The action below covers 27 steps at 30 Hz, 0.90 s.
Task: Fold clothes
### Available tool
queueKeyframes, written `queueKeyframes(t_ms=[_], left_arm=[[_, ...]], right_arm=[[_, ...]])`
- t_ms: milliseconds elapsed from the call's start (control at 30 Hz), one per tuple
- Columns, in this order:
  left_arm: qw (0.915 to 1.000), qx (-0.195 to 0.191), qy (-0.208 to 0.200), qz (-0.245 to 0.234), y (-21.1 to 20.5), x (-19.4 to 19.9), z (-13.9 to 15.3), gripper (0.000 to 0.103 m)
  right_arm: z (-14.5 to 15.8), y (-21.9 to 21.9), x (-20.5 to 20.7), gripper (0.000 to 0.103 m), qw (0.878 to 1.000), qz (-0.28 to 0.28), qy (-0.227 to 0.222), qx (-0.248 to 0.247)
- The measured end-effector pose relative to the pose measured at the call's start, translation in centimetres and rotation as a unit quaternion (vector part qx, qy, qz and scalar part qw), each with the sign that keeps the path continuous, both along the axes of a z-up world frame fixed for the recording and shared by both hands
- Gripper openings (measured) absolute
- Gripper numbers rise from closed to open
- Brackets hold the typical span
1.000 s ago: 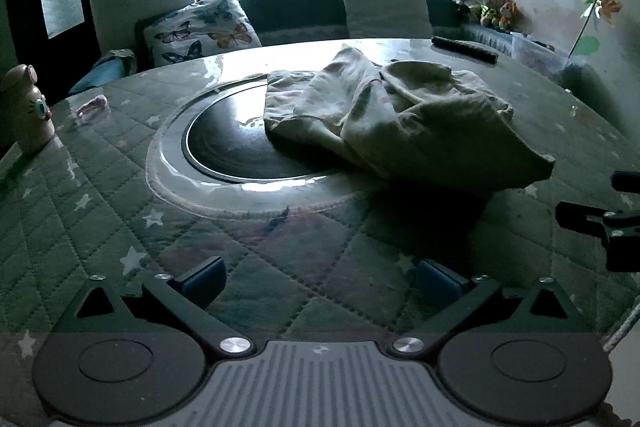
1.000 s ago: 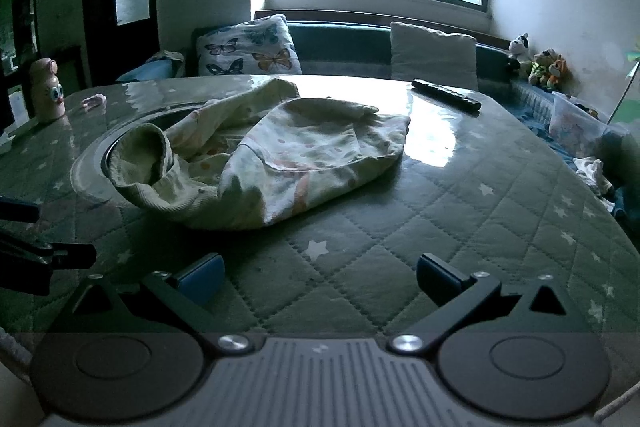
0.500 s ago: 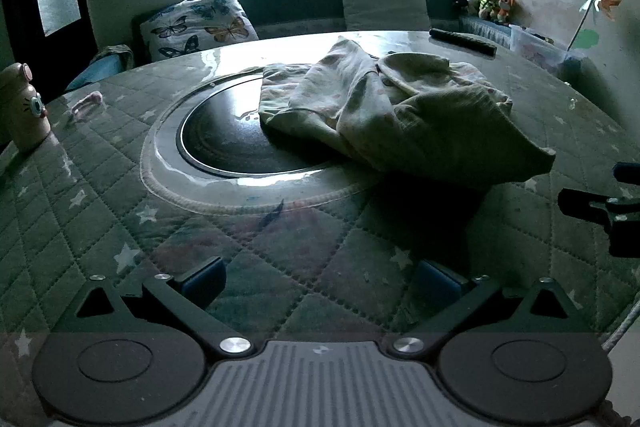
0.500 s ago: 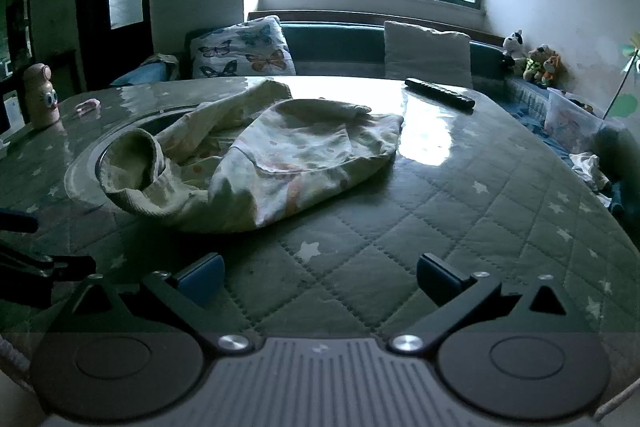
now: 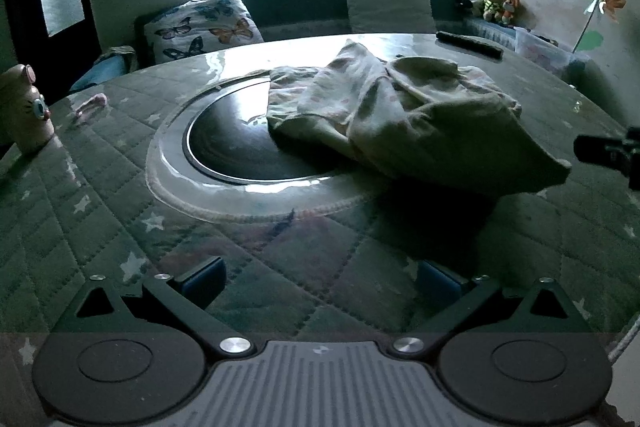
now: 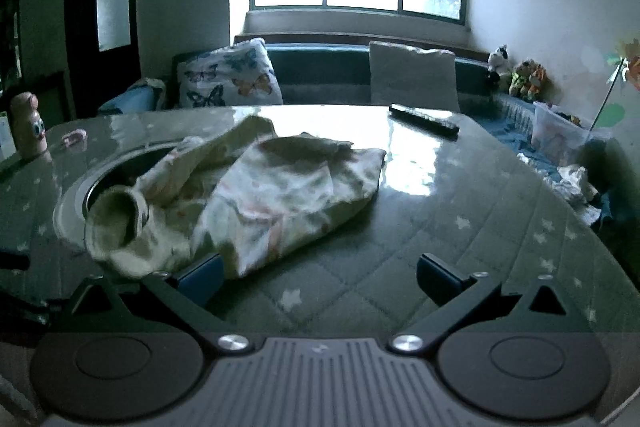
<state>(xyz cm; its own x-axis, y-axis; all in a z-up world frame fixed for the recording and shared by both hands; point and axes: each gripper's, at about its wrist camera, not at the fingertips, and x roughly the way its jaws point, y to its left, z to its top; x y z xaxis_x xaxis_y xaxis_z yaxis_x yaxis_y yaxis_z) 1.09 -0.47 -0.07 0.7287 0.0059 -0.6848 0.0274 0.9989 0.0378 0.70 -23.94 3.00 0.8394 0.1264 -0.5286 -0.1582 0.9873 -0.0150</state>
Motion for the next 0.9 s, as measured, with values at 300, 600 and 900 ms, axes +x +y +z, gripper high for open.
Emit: queueKeyframes(t_ms=[300, 600, 900], left_arm=[[0.9999, 0.004, -0.009, 0.012, 0.9, 0.5, 0.7, 0.103], [0.9993, 0.004, -0.035, 0.011, 1.4, 1.1, 2.4, 0.103], [0.9986, 0.009, -0.046, -0.024, -0.8, 3.0, 3.3, 0.103]], right_arm=[[0.1, 3.5, 1.1, 0.103, 0.998, 0.067, -0.007, -0.016], [-3.0, 6.1, 1.3, 0.103, 0.992, 0.11, 0.032, -0.049], [-4.7, 6.6, 1.7, 0.103, 0.989, 0.119, 0.051, -0.071]])
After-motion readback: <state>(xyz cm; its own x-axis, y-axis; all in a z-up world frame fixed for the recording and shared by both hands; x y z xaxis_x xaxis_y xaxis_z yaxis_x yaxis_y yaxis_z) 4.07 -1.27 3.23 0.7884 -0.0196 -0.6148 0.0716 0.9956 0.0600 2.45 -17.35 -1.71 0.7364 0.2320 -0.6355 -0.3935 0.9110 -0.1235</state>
